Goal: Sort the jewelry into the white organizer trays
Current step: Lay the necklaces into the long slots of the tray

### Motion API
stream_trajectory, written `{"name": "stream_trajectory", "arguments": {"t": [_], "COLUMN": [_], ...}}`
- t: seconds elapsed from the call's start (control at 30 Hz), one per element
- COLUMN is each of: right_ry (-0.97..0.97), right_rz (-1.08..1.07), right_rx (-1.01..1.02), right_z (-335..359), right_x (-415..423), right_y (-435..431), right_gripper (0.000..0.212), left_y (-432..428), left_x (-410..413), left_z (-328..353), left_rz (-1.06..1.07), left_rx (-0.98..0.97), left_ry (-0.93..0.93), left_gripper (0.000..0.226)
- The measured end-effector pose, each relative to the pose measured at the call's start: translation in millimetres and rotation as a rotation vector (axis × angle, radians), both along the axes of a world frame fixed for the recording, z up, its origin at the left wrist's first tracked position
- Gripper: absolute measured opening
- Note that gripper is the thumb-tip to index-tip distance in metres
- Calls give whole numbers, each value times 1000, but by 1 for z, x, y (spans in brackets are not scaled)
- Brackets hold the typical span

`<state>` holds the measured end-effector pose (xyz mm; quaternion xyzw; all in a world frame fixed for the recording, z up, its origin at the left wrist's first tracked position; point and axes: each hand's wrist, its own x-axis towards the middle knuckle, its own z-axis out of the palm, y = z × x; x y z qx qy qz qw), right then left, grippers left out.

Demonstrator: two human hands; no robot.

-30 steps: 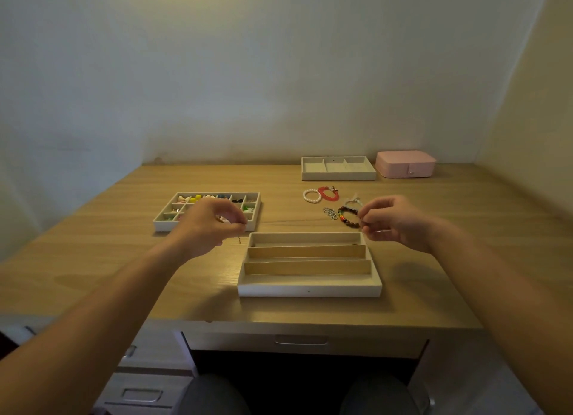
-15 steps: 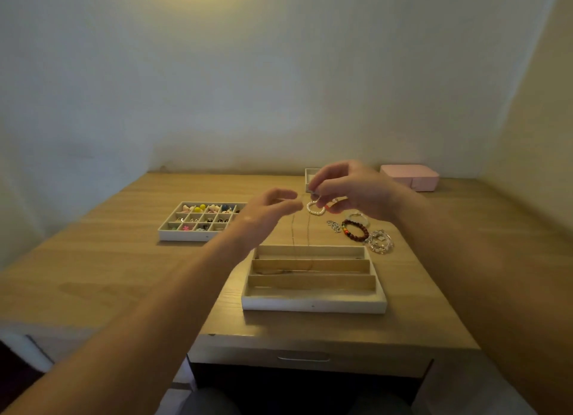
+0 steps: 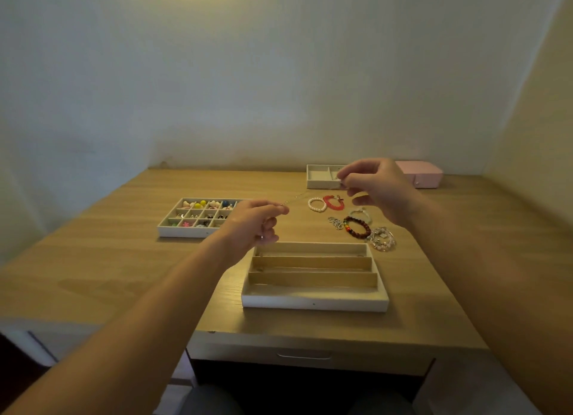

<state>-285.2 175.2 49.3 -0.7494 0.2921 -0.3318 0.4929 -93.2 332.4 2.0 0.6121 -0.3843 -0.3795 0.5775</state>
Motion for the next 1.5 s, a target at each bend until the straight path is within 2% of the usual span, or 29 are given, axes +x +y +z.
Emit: {"name": "stream_trajectory", "arguments": {"t": [0.1,0.23,0.3,0.37,0.47,0.53,0.67,0.8,1.0,1.2,1.37,1.5], "right_ry": [-16,-15,1,6,14,15,22,-49,-202,-149,-109,14], "right_rz": [38,157,191,226,238,235,225,87,-152,-213,-173,-135], "right_rx": [62,66,40,14,-35,-49,-47,-23,99,121,215,247], "right_z": [-5,-3,1,3,4,3,2,-1,-15,-33,-43,-51], "right_x": [-4,3,8,13,18,19,18,16,3,-2,-10,-19], "right_y": [-4,3,9,14,20,20,19,15,-1,-4,-8,-13], "right_gripper": [9,8,9,9,10,10,11,12,13,10,15,13], "left_y": [5,0,-5,-11,-14,-16,-17,-13,-1,-1,1,7], "left_x": [6,-3,-11,-18,-27,-30,-26,-10,15,22,28,30], "left_z": [-1,-1,-1,3,13,15,12,2,-17,-29,-24,-21], "left_rz": [-69,-137,-121,-105,-136,-105,-46,-15,169,350,401,315], "left_rx": [25,185,165,57,-88,-118,-90,-51,67,109,7,2], "left_ry": [0,-209,-266,-216,-10,62,91,67,-75,-255,121,267], "left_gripper": [19,26,28,31,28,21,10,8,9,6,12,12]}}
